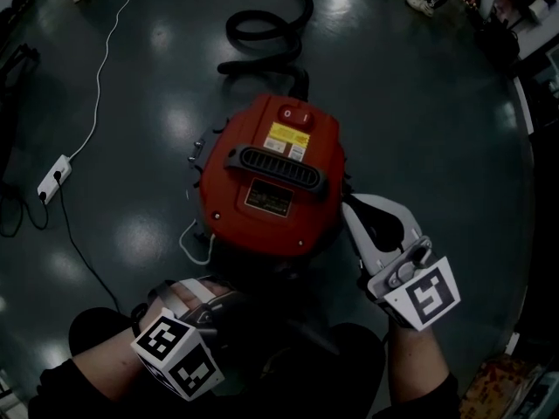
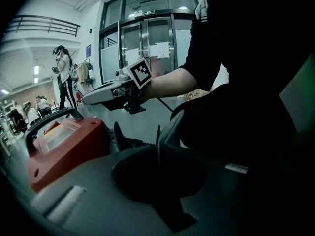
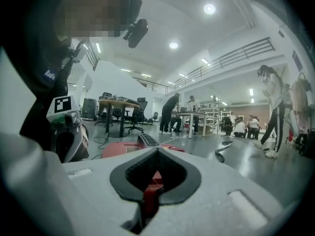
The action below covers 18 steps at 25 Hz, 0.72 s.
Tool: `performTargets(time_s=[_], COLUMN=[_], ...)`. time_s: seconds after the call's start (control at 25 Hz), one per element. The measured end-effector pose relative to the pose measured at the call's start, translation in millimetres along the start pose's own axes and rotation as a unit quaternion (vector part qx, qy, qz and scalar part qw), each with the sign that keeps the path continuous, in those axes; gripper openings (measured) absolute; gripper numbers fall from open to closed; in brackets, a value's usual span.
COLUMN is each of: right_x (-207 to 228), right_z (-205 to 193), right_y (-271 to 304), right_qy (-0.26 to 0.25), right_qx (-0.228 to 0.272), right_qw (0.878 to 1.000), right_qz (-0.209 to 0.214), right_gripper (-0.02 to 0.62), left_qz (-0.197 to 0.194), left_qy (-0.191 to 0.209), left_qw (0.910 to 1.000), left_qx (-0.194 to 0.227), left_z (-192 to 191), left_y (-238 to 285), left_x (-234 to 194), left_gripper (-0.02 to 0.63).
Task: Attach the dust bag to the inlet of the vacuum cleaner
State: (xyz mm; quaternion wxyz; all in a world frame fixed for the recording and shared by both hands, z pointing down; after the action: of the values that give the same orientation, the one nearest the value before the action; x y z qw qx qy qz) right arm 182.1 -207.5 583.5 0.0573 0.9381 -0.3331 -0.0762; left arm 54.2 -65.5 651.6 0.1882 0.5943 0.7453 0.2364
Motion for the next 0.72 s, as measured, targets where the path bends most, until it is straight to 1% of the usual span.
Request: performTargets(time_s=[0.12, 0.16, 0.2, 0.36, 0.52, 0.56, 0.64, 0.72], right_x=[-0.2, -1.1, -1.9, -2.4, -0.8, 1.3, 4.8, 5.7], right_z=[-2.4, -2.6, -2.7, -1.3, -2.6, -2.7, -2.3, -0.4], right_y=[6.2, 9.3, 12.6, 21.5, 23.3, 23.8, 24.9, 24.6], right_qy=[-0.014, -0.019, -0.022, -0.02, -0.018, -0.017, -0.013, -0.005], right_qx=[-0.012, -0.016, -0.018, -0.018, -0.024, -0.024, -0.023, -0.02], right_qw=[1.0, 1.0, 0.999, 0.999, 0.999, 0.999, 0.998, 0.998], right_qz=[0.015, 0.02, 0.023, 0.032, 0.04, 0.043, 0.051, 0.067], right_gripper=[0.008, 0.023, 0.023, 0.023, 0.023, 0.031, 0.066, 0.095], left_qz=[-0.003, -0.003, -0.003, -0.005, -0.005, -0.004, -0.004, -0.007], left_qy=[0.0, -0.003, -0.006, -0.017, -0.018, -0.017, -0.02, -0.023], left_qw=[1.0, 1.0, 1.0, 0.9998, 0.9998, 0.9998, 0.9997, 0.9996], left_qx=[-0.004, -0.004, -0.003, 0.005, 0.011, 0.01, 0.01, 0.012], left_z=[1.9, 2.1, 2.0, 0.3, -0.1, 0.3, 1.0, 1.3], left_y=[2.5, 2.5, 2.3, 2.9, 2.4, 1.7, 0.4, 0.5], left_x=[-1.9, -2.3, -2.7, -2.8, -4.0, -5.2, -5.7, -3.7], left_gripper=[0.037, 0.037, 0.038, 0.037, 0.037, 0.037, 0.037, 0.037])
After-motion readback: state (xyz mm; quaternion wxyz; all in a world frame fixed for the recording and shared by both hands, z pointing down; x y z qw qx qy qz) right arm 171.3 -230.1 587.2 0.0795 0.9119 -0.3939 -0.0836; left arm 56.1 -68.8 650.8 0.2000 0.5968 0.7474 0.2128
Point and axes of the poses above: the fingertips, and each gripper's own axes: y forward along the fingers, x to its right, z out of its top, the point moved 4 cm from there along -y, backward along the fingers, and after that the axes turned 5 degrees about -z, right-handed, at the moved point
